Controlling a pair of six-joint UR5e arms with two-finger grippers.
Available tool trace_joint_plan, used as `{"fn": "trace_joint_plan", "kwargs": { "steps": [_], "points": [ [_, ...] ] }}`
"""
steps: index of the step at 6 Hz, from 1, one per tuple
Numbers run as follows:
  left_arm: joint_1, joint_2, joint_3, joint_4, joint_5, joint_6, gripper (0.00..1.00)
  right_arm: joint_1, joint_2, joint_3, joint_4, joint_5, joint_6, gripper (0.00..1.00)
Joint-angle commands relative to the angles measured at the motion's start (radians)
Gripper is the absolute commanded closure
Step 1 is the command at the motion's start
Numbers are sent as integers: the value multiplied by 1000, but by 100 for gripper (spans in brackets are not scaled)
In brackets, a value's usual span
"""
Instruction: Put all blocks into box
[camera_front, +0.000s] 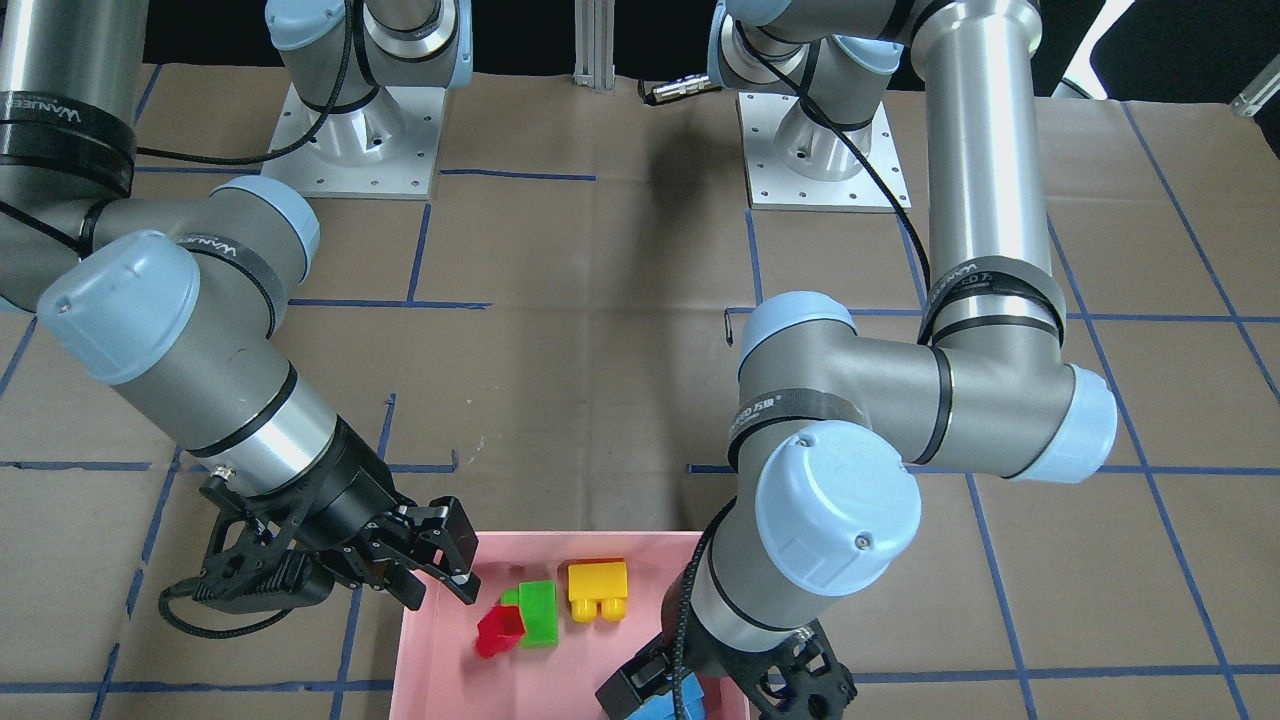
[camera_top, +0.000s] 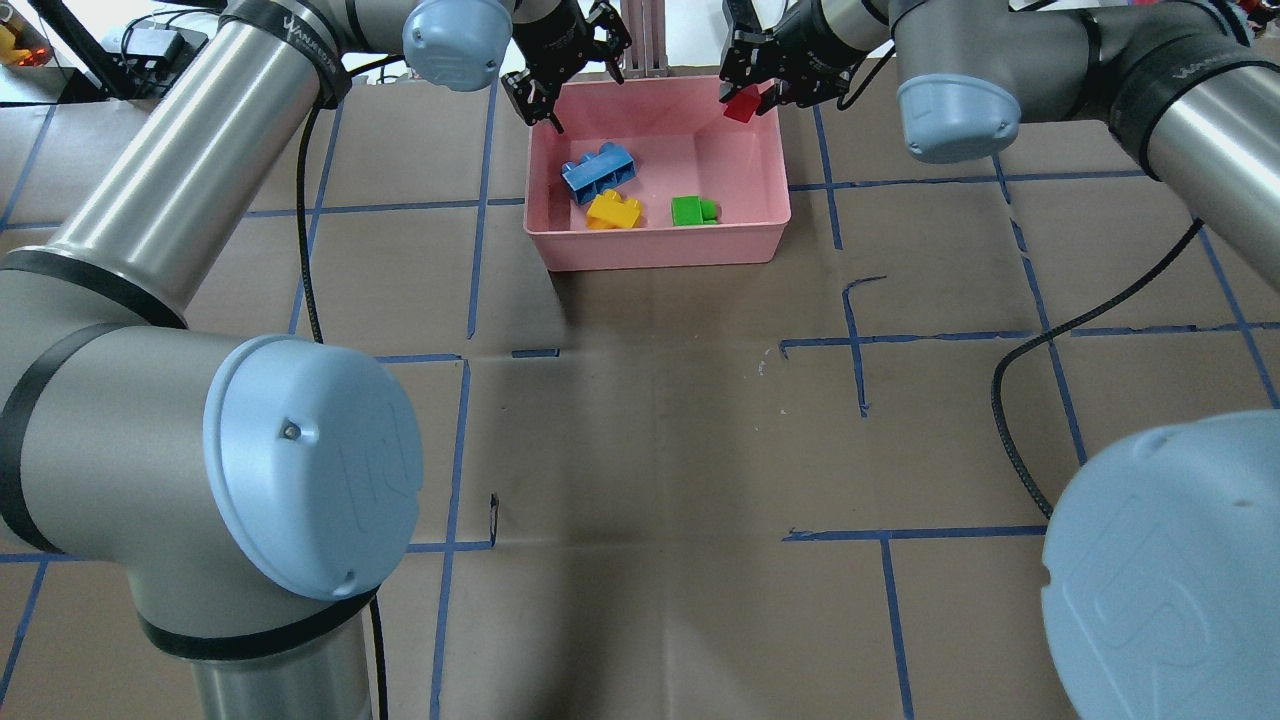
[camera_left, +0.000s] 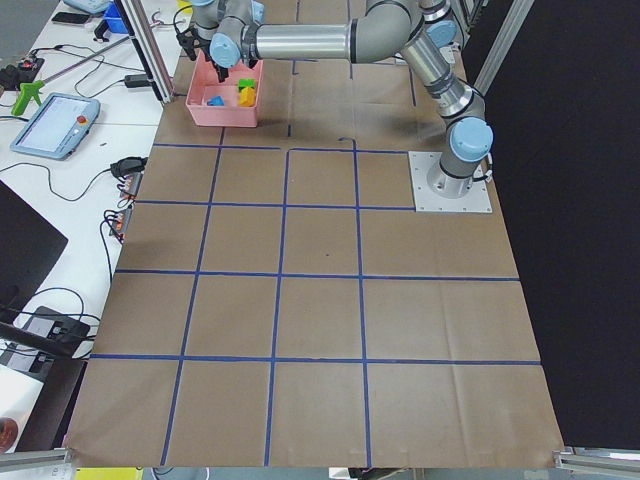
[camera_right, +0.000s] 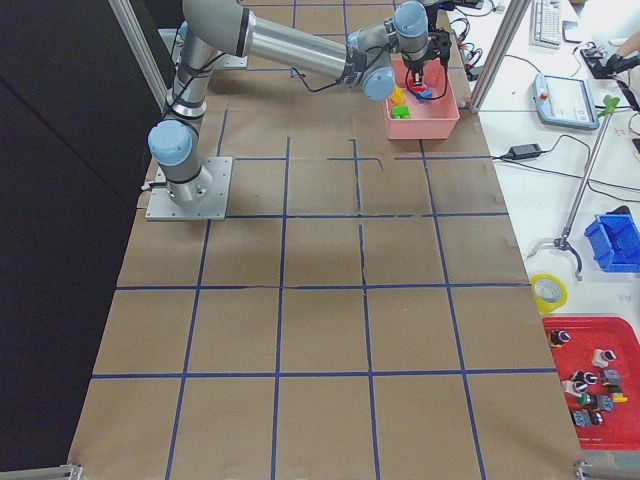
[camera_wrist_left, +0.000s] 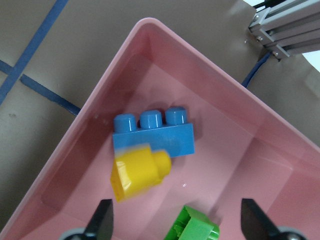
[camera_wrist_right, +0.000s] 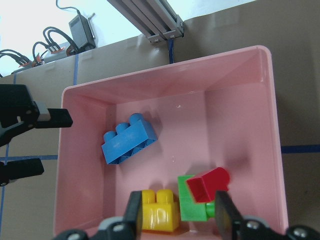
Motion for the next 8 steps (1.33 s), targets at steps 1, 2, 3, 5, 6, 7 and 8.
{"fn": "trace_joint_plan", "kwargs": {
  "steps": [1, 2, 3, 5, 6, 7, 8],
  "points": [
    [82, 37, -11, -35, -7, 156, 1, -1, -9, 13, 10, -11, -11, 1],
    [139, 68, -20, -87, 2, 293, 1, -9, -29, 16, 19, -34, -57, 1],
    [202, 98, -34, -135, 3, 420, 1, -24, -63, 19, 37, -105, -100, 1],
    [285, 184, -89, -210, 101, 704, 1, -78, -179, 65, 308, -189, -245, 1],
    [272, 267, -150, -230, 123, 732, 1, -99, -256, 117, 394, -271, -288, 1],
    [231, 359, -198, -276, 123, 733, 0, -110, -347, 149, 510, -357, -293, 1],
    [112, 416, -218, -316, 152, 725, 0, -109, -439, 168, 599, -440, -290, 1]
  ]
}}
